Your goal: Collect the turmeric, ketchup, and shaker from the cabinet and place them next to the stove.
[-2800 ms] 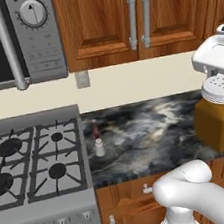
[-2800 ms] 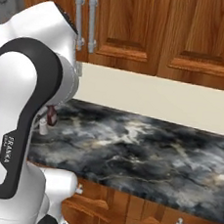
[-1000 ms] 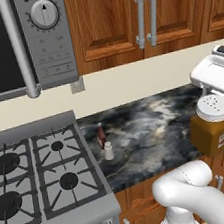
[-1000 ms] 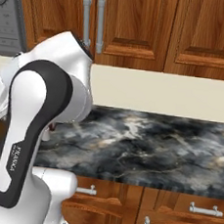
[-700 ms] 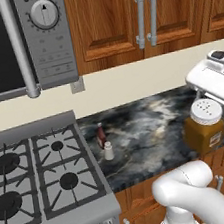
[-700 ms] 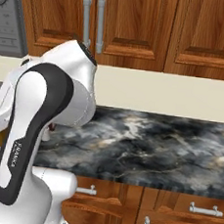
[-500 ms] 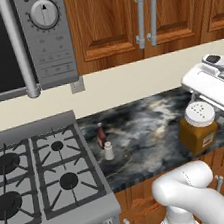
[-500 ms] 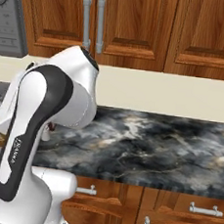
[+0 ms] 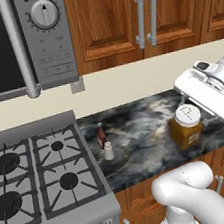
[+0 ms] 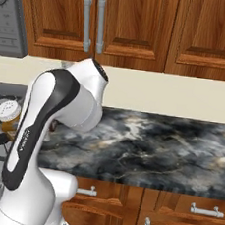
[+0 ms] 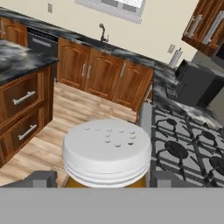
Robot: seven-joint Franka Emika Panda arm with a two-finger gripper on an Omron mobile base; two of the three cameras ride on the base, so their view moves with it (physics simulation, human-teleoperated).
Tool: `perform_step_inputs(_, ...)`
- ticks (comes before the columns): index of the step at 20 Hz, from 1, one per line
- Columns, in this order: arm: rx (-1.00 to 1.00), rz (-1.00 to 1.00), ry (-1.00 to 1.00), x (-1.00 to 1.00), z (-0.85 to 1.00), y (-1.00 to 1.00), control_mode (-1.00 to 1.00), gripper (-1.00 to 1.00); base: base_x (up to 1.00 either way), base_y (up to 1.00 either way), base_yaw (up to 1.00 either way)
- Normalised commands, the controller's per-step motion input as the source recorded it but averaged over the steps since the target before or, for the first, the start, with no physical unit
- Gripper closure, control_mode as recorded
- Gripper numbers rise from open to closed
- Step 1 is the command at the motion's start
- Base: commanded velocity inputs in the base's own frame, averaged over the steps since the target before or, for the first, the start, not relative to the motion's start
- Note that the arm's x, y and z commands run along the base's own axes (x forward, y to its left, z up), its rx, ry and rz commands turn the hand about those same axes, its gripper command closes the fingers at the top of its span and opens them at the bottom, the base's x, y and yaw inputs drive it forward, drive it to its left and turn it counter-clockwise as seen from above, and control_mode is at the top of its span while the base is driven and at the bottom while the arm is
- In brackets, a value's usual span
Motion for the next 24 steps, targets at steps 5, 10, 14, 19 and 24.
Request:
perform_step_inputs(5,0.09,0.02,-0.02,0.51,-0.30,-0.02,-1.00,1.00,0.00,0.00,0.00)
perform_step_inputs(10,0.08,0.00,0.00,0.19,-0.32,0.00,-1.00,1.00,0.00,0.00,0.00)
perform_step_inputs(14,0.07,0.00,0.02,0.09,-0.29,0.01,-1.00,1.00,0.00,0.00,0.00)
perform_step_inputs(19,0.06,-0.01,0.04,0.36,-0.25,0.08,-1.00,1.00,0.00,0.00,0.00)
perform_step_inputs(24,0.04,-0.05,0.09,0.51,-0.22,0.04,-1.00,1.00,0.00,0.00,0.00)
